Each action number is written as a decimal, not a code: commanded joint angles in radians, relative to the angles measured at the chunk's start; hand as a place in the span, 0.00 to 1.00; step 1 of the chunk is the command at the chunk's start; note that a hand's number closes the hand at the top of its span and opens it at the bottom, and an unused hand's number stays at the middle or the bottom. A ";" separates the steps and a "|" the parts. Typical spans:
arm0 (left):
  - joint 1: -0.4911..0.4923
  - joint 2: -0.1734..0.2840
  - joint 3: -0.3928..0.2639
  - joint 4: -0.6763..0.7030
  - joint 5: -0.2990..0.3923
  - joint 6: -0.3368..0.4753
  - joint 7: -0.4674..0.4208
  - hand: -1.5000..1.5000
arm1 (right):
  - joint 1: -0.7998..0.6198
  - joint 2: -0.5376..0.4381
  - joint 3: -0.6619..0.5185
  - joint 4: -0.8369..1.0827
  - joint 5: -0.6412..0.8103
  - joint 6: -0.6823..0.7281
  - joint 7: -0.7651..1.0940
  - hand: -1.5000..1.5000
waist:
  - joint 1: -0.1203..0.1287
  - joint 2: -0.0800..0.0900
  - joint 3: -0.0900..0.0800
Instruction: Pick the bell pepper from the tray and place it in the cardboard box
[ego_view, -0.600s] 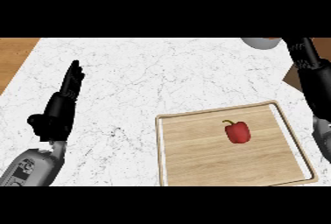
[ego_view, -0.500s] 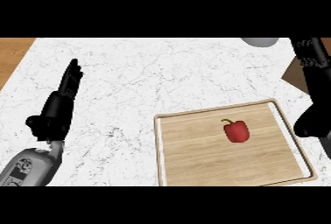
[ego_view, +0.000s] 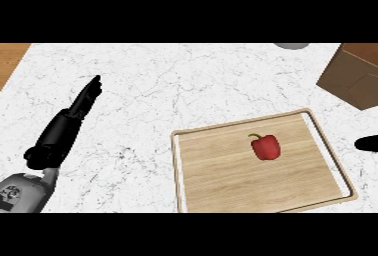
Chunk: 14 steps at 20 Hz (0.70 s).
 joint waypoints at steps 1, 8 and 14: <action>-0.032 -0.008 0.004 0.010 0.001 -0.054 0.002 0.50 | 0.084 -0.056 -0.076 0.086 0.049 0.116 -0.236 0.00 | 0.008 0.007 0.002; 0.018 -0.009 0.028 0.040 0.003 -0.096 -0.047 0.50 | 0.149 -0.129 0.013 -0.086 0.328 0.078 -0.259 0.00 | 0.012 0.003 0.000; -0.020 -0.044 0.022 0.050 -0.020 -0.075 -0.027 0.50 | 0.144 -0.245 0.144 -0.245 0.536 0.153 -0.040 0.00 | 0.013 0.004 -0.002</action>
